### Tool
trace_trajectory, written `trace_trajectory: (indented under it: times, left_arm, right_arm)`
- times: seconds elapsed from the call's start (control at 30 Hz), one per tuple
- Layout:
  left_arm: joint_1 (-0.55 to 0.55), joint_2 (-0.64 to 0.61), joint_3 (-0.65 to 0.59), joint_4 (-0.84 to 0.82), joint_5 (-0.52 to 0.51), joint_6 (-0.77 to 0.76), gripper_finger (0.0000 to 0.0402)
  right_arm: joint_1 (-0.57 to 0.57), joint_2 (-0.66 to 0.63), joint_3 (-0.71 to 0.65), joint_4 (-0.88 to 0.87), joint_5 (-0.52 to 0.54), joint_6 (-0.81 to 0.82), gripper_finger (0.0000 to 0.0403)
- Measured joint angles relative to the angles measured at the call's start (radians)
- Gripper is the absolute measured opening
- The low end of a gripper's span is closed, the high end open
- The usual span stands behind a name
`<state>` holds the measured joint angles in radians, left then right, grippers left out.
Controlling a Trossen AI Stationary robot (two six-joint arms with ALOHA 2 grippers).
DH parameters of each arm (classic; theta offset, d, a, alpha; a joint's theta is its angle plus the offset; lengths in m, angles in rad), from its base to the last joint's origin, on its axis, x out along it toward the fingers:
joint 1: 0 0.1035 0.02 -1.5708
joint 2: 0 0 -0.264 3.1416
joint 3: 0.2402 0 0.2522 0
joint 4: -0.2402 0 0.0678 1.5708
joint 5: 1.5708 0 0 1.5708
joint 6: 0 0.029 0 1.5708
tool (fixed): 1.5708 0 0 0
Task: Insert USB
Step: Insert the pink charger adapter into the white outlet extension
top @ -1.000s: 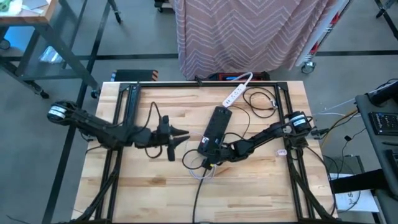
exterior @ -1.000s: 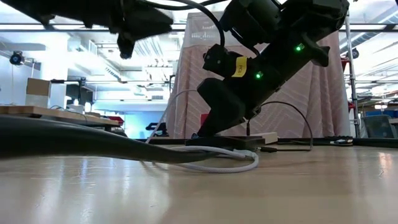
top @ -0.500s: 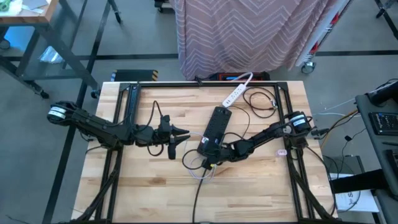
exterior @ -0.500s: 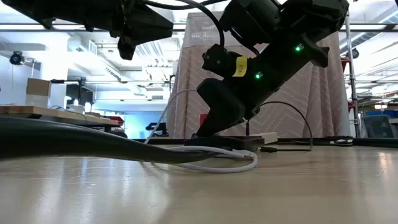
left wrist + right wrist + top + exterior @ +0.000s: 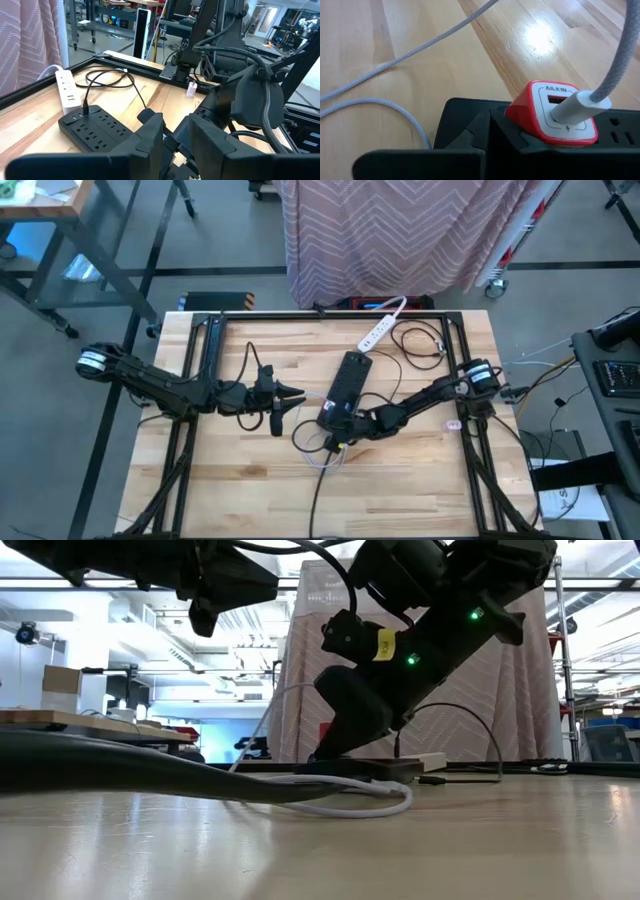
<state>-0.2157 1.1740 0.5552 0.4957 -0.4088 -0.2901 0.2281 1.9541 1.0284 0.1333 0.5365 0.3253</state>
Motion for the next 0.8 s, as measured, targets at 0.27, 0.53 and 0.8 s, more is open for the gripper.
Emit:
trace_trajectory:
  times: [0.27,0.53,0.8]
  left_arm:
    - [0.000,0.000,0.000,-0.003,0.000,0.016,0.0084]
    - [0.002,0.000,0.000,-0.041,0.000,0.019,0.0081]
    - [0.010,0.000,-0.001,-0.059,-0.001,0.019,0.0083]
  right_arm:
    - [0.013,0.000,0.060,-0.021,-0.005,-0.054,0.0000]
    - [0.039,-0.001,0.116,-0.058,-0.018,-0.106,0.0000]
    - [0.064,-0.003,0.165,-0.045,-0.395,-0.239,0.0000]
